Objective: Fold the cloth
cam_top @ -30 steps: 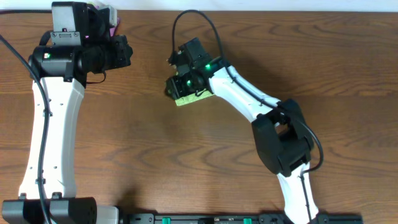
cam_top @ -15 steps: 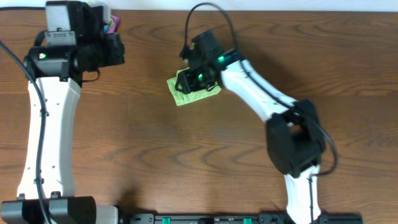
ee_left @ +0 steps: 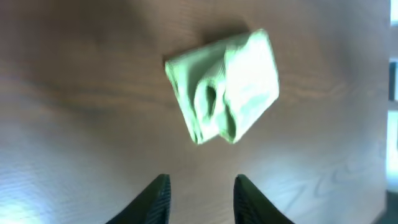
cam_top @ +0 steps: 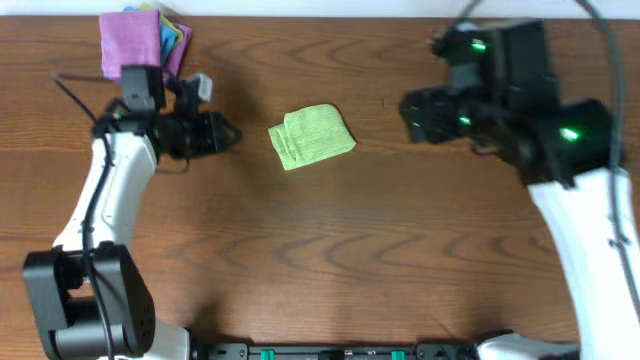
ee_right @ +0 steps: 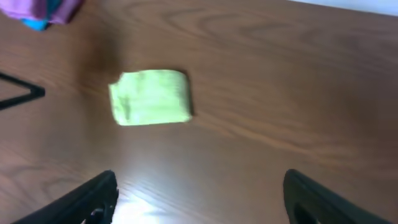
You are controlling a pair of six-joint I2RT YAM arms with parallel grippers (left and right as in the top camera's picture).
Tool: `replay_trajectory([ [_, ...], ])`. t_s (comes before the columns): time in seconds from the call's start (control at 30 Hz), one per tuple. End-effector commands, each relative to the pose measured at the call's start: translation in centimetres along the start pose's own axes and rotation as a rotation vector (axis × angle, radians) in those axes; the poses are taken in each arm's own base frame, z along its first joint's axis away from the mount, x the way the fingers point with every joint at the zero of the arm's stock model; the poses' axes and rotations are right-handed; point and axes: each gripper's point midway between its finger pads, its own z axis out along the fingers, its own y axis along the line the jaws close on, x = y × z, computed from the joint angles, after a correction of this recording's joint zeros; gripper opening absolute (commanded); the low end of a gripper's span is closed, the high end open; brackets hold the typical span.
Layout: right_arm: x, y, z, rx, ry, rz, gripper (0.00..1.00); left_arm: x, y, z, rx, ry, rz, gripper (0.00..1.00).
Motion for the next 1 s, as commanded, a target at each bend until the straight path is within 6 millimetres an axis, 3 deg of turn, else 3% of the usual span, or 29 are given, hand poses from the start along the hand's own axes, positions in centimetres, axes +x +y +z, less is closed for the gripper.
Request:
replay_trajectory([
  [0.0, 0.6, -2.1, -0.1, 0.053, 0.024, -0.005, 0.73, 2.0, 0.2, 1.3, 0.064, 0.027, -0.085, 0.42],
  [0.03, 0.9, -2.3, 0.5, 0.057, 0.041, 0.0, 0.57, 2.3, 0.5, 1.7, 0.065, 0.024, -0.102, 0.45],
  [0.1, 2.0, -2.7, 3.0, 0.058, 0.092, 0.008, 0.03, 2.9, 1.1, 2.7, 0.071, 0.01, -0.136, 0.52],
  [0.23, 3.1, -1.9, 11.0, -0.034, 0.157, 0.073, 0.01, 3.3, 1.6, 4.3, 0.097, -0.044, -0.22, 0.68],
  [0.37, 3.7, -0.6, 19.3, -0.143, 0.208, 0.152, 0.01, 3.9, 2.3, 5.4, 0.112, -0.068, -0.294, 0.75],
  [0.47, 4.7, 0.3, 22.9, -0.175, 0.237, 0.178, 0.02, 3.8, 2.7, 6.0, 0.115, -0.07, -0.302, 0.77],
  [0.73, 5.2, 2.2, 28.9, -0.198, 0.209, 0.208, 0.02, 4.4, 4.3, 9.4, 0.17, -0.022, -0.384, 0.79],
  [0.97, 6.3, 2.0, 31.5, -0.192, 0.223, 0.261, 0.01, 4.0, 4.9, 10.4, 0.184, -0.039, -0.408, 0.82],
])
